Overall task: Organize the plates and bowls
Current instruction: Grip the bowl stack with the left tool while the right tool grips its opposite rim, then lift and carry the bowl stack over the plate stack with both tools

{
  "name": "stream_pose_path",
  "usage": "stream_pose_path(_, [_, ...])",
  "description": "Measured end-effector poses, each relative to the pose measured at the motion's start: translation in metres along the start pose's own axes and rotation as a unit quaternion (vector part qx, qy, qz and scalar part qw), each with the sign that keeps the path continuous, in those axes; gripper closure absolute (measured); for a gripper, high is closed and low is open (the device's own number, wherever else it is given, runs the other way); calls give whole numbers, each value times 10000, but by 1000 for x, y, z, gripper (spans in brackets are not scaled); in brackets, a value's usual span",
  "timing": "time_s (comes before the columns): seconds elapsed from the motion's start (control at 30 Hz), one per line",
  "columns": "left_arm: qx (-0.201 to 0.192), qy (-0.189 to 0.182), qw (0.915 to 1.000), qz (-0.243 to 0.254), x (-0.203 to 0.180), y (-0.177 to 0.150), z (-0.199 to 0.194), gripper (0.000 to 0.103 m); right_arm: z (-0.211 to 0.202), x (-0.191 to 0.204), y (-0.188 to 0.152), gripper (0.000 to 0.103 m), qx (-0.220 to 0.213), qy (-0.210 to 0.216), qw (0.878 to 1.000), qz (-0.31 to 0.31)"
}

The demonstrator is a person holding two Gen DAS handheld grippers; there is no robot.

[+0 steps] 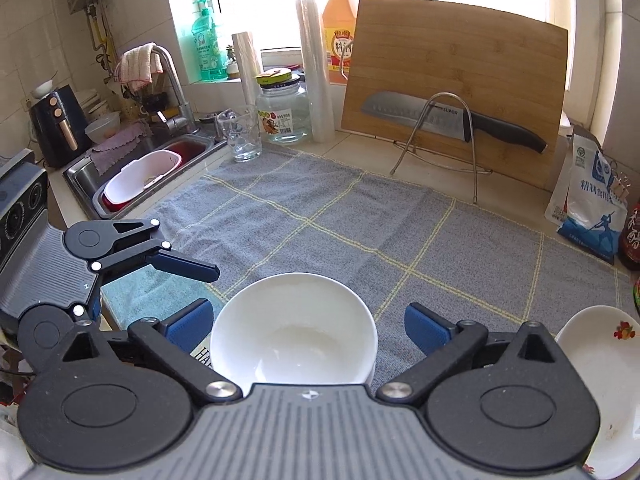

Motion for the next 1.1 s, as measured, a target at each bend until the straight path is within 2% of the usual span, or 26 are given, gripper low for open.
stream_pose_path(0.1, [-106, 4, 9999, 113, 5, 2, -5, 3, -6, 9, -7, 0, -75, -66, 9993, -369])
stream_pose_path(0.2, [-66, -65, 9998, 190, 9, 2, -5, 1, -9, 15, -16, 0, 39, -109, 9978, -651])
stream_pose_path(0.4, [367, -313, 9983, 322, 11, -12, 6, 1, -7, 18, -33, 0, 396, -396, 9953, -788])
stream_pose_path(0.57, [348, -228, 9972, 626, 6, -25, 10, 1, -3, 18, -48, 0, 503, -508, 9938, -853])
stream_pose_path(0.7, [282, -394, 9976, 485, 10, -31, 15, 1, 5, 22, -63, 0, 680, -539, 9892, -1181])
stream_pose_path(0.83, [346, -326, 9976, 501, 14, -36, 25, 1, 15, 25, -75, 0, 827, -519, 9845, -1459])
stream_pose_path(1.1, [608, -452, 9951, 633, 15, -46, 41, 1, 35, 12, -85, 0, 932, -311, 9852, -1403])
Point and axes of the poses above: each gripper's, at about its wrist camera, not at the fingertips, and z roughly the way its jaws point, x to its left, y to its top, the point moved 4 cm from there along z, roughly the way its jaws point, and after that the axes turned 9 degrees about -x, right-handed, at the moved point
